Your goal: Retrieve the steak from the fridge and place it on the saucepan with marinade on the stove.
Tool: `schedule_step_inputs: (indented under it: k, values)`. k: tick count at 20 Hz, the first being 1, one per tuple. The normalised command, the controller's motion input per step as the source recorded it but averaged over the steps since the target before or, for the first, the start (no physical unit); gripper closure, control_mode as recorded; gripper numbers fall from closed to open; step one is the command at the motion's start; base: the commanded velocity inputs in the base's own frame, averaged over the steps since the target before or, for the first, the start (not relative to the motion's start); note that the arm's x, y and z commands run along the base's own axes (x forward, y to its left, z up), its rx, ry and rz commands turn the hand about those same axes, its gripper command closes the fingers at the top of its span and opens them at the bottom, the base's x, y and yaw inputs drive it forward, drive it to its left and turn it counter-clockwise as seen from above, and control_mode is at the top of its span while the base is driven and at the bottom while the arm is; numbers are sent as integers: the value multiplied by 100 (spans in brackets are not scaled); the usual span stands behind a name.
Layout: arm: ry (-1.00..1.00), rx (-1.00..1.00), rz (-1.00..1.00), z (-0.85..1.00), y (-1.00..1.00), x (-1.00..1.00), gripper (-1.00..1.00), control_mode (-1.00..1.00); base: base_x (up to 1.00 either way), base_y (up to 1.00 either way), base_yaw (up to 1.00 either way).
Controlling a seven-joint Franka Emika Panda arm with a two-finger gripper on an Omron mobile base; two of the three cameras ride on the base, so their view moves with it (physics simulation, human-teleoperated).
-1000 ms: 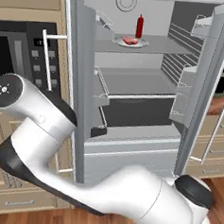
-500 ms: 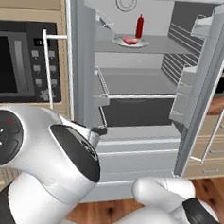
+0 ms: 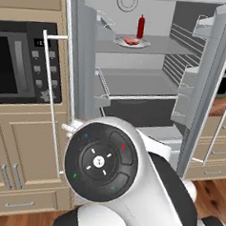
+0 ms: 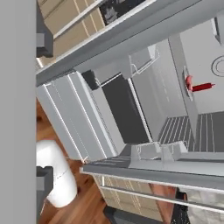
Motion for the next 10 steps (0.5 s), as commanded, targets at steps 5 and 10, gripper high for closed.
schedule_step_inputs:
  k: [5, 10]
  values:
    - [0, 0, 0, 2, -100, -14, -100, -100, 0, 0, 0]
    - [1, 2, 0, 1, -100, 0, -100, -100, 0, 0, 0]
